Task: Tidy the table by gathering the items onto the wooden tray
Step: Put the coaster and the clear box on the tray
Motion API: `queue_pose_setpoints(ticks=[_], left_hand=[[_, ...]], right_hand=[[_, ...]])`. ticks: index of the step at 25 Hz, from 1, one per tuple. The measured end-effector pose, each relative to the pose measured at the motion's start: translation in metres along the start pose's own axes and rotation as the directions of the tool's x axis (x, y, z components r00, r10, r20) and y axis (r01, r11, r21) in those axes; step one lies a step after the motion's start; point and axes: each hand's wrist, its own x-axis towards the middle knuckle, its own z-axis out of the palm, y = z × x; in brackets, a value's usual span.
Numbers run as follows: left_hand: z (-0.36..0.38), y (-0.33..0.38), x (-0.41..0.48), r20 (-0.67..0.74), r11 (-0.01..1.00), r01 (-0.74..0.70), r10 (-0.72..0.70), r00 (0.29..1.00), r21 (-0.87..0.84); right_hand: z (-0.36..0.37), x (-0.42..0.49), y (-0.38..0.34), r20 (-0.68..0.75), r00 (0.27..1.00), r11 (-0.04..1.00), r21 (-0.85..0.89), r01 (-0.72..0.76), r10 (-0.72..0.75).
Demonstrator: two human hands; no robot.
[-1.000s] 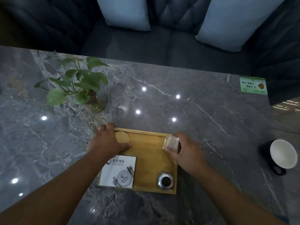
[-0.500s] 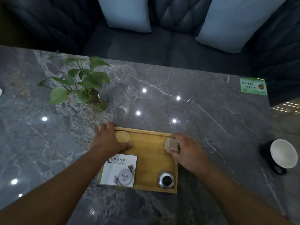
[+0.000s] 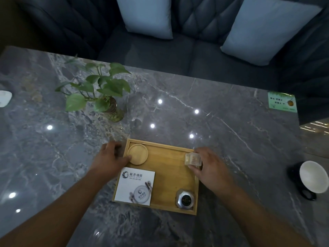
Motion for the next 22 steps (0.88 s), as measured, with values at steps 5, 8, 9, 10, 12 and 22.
queue_pose_setpoints(ticks=[5,8,9,10,12,22], left_hand=[[-0.003,-0.023,0.0,-0.069,0.999,-0.038,0.04,0.997,0.027],[-0.007,-0.035,-0.003,-0.123,0.98,-0.093,0.115,0.986,0.175],[-0.008,-0.039,-0.005,-0.137,0.969,-0.104,0.137,0.981,0.224],[-0.008,-0.042,-0.007,-0.151,0.958,-0.115,0.159,0.976,0.263],[-0.004,-0.05,-0.013,-0.158,0.945,-0.143,0.195,0.968,0.293],[0.015,-0.082,-0.03,-0.084,0.907,-0.264,0.306,0.948,0.329]], right_hand=[[-0.014,-0.01,-0.003,0.054,0.998,0.999,-0.046,0.013,-0.011],[-0.021,-0.01,-0.018,-0.052,0.997,0.996,-0.062,0.056,-0.059],[-0.023,-0.007,-0.027,-0.089,0.993,0.995,-0.068,0.068,-0.074],[-0.025,-0.002,-0.038,-0.117,0.989,0.995,-0.064,0.078,-0.085],[-0.028,0.014,-0.067,-0.135,0.986,0.995,-0.033,0.095,-0.099],[0.014,0.108,-0.18,0.122,0.99,0.94,0.339,0.027,-0.073]])
